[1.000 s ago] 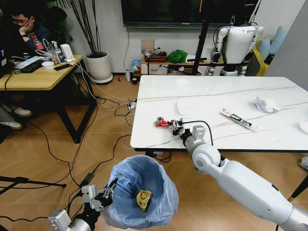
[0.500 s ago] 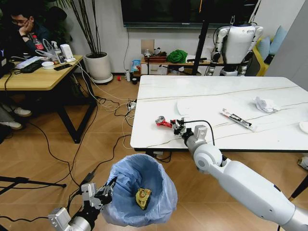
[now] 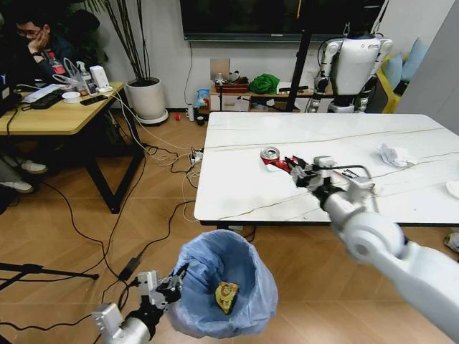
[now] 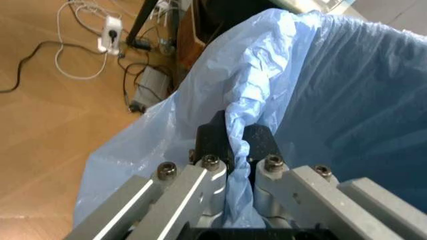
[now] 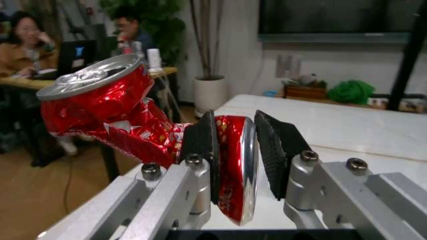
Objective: Pick up the trash bin and place the trash from the table into it.
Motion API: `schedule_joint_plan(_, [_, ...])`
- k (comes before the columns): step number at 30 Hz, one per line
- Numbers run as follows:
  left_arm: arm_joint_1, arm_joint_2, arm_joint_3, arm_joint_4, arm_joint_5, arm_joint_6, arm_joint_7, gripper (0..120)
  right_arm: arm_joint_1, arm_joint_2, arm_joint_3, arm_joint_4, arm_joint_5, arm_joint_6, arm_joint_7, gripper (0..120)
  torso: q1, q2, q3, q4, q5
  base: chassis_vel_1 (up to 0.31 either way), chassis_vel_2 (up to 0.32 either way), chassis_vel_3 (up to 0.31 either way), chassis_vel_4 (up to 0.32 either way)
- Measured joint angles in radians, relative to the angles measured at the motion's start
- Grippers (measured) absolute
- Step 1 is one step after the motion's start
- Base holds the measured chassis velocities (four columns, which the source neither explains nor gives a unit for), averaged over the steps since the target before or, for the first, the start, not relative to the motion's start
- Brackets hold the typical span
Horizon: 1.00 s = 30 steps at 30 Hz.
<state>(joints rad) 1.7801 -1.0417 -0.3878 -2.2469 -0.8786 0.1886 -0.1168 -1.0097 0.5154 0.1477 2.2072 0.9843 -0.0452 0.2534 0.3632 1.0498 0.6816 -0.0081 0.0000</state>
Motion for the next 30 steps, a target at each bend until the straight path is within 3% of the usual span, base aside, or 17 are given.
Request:
schedule_joint_plan(2, [-0.008,-0.017,0.004,0.012,0.003,-0.002,0.006,0,-0.047,-0.031,-0.006,0.047,-0.044,0.026,-0.041,16,0.0,0.0,0.0,0.0014,0.0002,0.0,0.0,0.0,0.0])
schedule_joint_plan(8, [-0.045,-0.032,0.014,0.036,-0.005,-0.004,0.006,0,-0.146,-0.073,-0.014,0.083,-0.18,0.07,-0.099,16,0.0,0.0,0.0,0.0009,0.0007,0.0,0.0,0.0,0.0])
schedule_joint_plan(10, [-0.095,-0.032,0.037,0.06,-0.02,-0.005,0.002,0,-0.184,-0.085,-0.015,0.089,-0.29,0.102,-0.129,16,0.0,0.0,0.0,-0.0003,-0.0002,0.0,0.0,0.0,0.0])
schedule_joint_plan(13, [-0.147,-0.033,0.069,0.085,-0.038,-0.005,-0.001,0,-0.184,-0.105,-0.031,0.095,-0.38,0.133,-0.164,16,0.0,0.0,0.0,0.0003,0.0,0.0,0.0,0.0,0.0])
schedule_joint_plan(30, [-0.183,-0.048,0.096,0.107,-0.064,-0.001,-0.01,0,-0.195,-0.143,-0.095,0.082,-0.525,0.222,-0.328,16,0.0,0.0,0.0,0.0004,0.0,0.0,0.0,0.0,0.0])
